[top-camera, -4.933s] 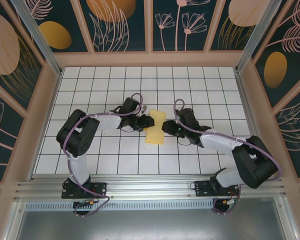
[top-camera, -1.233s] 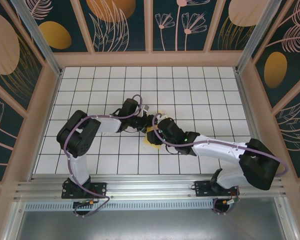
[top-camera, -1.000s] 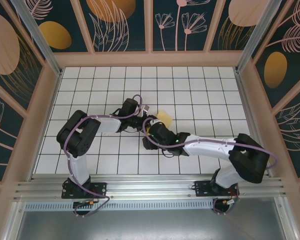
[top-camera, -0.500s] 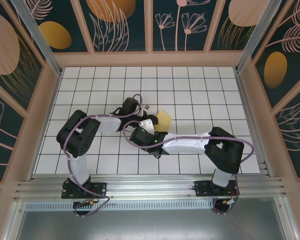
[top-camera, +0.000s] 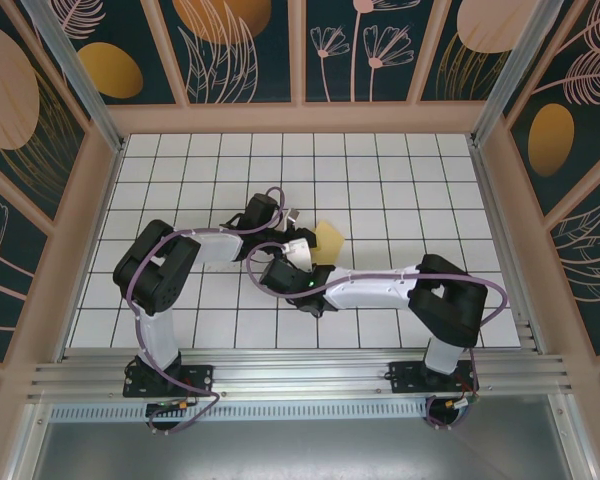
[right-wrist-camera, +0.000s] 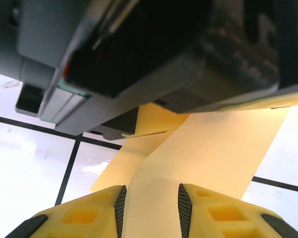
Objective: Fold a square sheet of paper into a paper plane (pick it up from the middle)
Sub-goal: Fold the triangle a second time at the center of the table.
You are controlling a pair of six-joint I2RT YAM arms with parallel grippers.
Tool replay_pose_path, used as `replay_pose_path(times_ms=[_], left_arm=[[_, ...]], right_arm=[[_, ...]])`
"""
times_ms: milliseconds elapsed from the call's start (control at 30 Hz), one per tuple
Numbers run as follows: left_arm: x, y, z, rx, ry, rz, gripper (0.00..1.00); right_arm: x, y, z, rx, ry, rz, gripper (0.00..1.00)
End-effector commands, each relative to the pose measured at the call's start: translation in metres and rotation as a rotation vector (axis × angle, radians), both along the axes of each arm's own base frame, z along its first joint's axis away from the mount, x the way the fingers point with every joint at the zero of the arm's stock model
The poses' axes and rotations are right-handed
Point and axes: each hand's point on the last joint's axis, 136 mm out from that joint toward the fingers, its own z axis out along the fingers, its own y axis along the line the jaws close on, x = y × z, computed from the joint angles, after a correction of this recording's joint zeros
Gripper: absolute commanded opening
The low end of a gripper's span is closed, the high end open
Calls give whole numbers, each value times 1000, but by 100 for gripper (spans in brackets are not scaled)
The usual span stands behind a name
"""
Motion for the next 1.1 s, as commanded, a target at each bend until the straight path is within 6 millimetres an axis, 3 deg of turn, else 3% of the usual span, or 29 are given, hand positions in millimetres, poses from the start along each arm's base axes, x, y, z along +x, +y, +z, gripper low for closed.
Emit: replay_pose_path(times_ms=[0, 600, 1067], left_arm=[[5, -10, 21, -41, -53, -29, 44], [6, -8, 19, -15, -60, -25, 45], [6, -7, 15, -3, -55, -24, 45]], right_arm=[[-12, -18, -12, -70, 39, 5, 30], [-16, -15, -8, 31, 71, 22, 5], [-5, -8, 4, 96, 50, 21, 15]])
